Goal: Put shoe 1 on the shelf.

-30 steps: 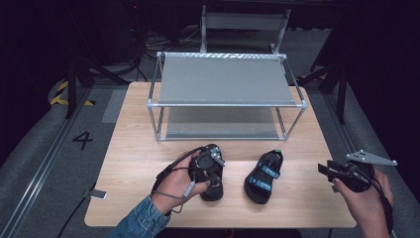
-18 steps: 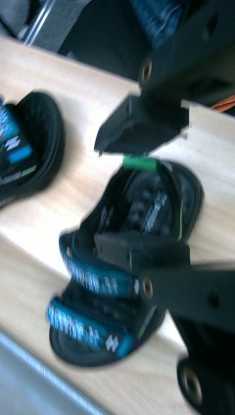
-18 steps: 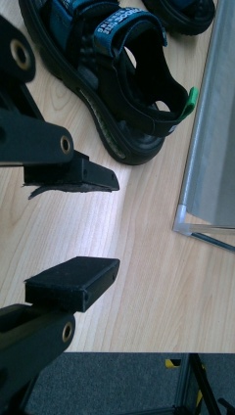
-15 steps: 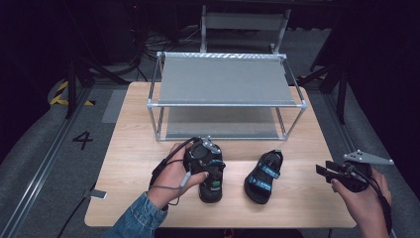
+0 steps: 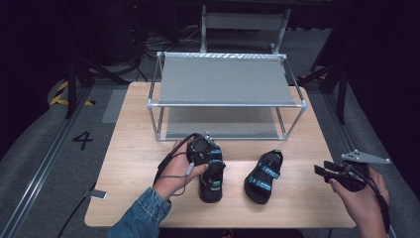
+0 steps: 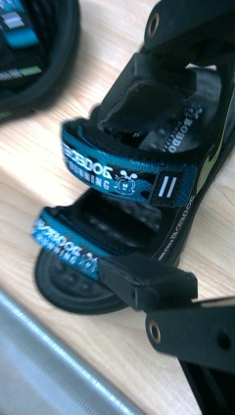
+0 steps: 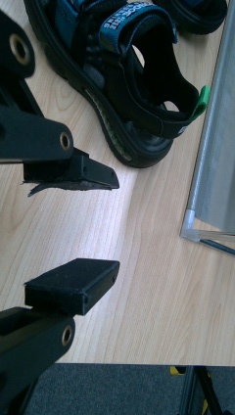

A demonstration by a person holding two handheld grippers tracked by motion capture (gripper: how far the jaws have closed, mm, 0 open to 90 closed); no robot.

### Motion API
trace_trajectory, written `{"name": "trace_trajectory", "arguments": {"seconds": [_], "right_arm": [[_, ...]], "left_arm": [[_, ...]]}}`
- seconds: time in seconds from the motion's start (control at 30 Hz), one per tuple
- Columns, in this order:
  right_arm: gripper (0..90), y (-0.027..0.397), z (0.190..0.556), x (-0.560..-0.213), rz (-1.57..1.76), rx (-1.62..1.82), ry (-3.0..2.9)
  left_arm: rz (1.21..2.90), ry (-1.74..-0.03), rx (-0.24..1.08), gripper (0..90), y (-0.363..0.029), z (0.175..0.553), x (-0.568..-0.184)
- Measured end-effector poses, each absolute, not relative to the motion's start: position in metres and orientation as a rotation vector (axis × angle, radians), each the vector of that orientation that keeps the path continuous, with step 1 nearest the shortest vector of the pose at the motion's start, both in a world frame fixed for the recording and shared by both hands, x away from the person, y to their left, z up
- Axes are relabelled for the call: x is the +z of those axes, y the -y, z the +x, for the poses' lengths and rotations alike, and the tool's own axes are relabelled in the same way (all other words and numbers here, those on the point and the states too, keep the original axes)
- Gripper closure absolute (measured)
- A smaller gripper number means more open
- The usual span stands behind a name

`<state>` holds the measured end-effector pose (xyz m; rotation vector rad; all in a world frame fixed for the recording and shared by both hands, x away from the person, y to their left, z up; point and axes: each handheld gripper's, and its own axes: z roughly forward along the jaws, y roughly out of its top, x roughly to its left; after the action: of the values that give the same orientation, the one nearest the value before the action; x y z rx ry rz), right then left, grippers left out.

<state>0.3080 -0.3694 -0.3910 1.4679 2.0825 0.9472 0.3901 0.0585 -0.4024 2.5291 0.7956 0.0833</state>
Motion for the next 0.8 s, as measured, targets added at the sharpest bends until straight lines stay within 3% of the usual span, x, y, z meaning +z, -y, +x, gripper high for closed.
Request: {"name": "trace_trajectory", "arguments": {"seconds": [0.33, 0.8], "right_arm": [[57.2, 0.367, 0.309, -0.392, 1.459, 0.937, -2.100], [58.0, 0.368, 0.309, -0.393, 1.457, 0.937, -2.102]], "left_arm": [[2.548, -0.799, 0.043, 66.9, -0.054, 0.389, -0.410], [2.533, -0.829, 0.061, 69.3, -0.058, 0.385, -0.396]]}}
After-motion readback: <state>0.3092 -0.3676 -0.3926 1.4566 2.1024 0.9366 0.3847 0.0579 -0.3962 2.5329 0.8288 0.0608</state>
